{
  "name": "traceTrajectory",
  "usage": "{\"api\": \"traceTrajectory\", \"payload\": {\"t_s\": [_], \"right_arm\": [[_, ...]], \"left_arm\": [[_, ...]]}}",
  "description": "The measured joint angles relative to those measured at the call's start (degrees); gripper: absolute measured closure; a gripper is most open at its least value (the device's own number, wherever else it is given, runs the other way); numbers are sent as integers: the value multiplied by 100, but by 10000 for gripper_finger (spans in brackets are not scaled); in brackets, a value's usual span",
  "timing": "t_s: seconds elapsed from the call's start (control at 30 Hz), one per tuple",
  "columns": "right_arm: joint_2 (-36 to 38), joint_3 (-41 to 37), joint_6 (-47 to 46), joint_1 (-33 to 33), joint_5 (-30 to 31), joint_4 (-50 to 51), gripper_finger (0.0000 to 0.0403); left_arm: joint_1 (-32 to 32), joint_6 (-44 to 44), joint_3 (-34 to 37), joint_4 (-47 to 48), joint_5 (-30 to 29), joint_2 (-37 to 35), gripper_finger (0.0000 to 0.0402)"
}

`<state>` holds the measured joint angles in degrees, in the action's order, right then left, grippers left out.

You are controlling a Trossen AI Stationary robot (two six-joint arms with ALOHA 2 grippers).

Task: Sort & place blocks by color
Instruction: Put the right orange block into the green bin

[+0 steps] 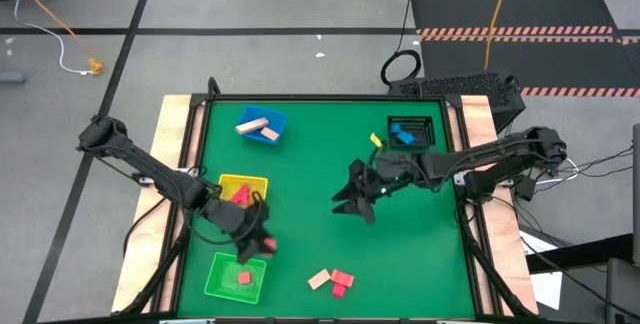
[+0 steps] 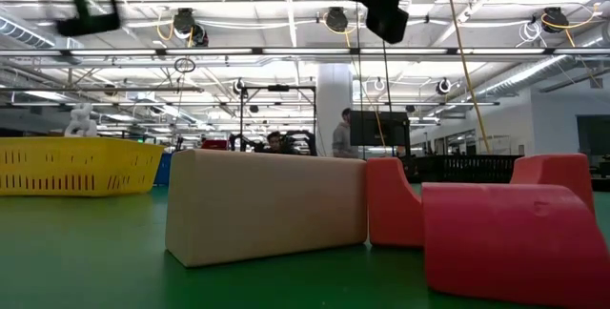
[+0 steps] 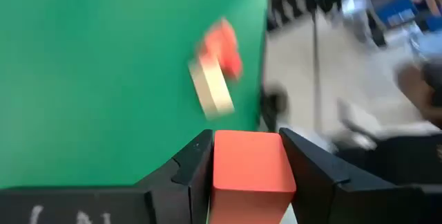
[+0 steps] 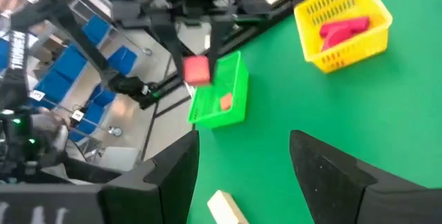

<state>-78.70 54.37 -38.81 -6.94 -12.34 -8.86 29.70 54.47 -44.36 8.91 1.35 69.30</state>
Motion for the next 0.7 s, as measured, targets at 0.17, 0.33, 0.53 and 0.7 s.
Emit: {"api": "traceTrajectory", "payload": {"t_s": [0.17, 0.33, 0.53, 0.7], "right_arm": [[-231, 0, -119, -530, 964, -14, 187], [-498, 0, -408, -977, 1769, -115, 187], [-840, 0, -697, -1402, 2305, -696, 188], [-968, 0, -702, -1654, 2521, -1092, 188]], "left_arm": [[627, 1209, 0, 846, 367, 12, 258], [1223, 2305, 2, 1639, 330, 157, 258], [1646, 2672, 2, 1747, 304, 560, 258], [1777, 2677, 2, 1749, 270, 847, 231]]}}
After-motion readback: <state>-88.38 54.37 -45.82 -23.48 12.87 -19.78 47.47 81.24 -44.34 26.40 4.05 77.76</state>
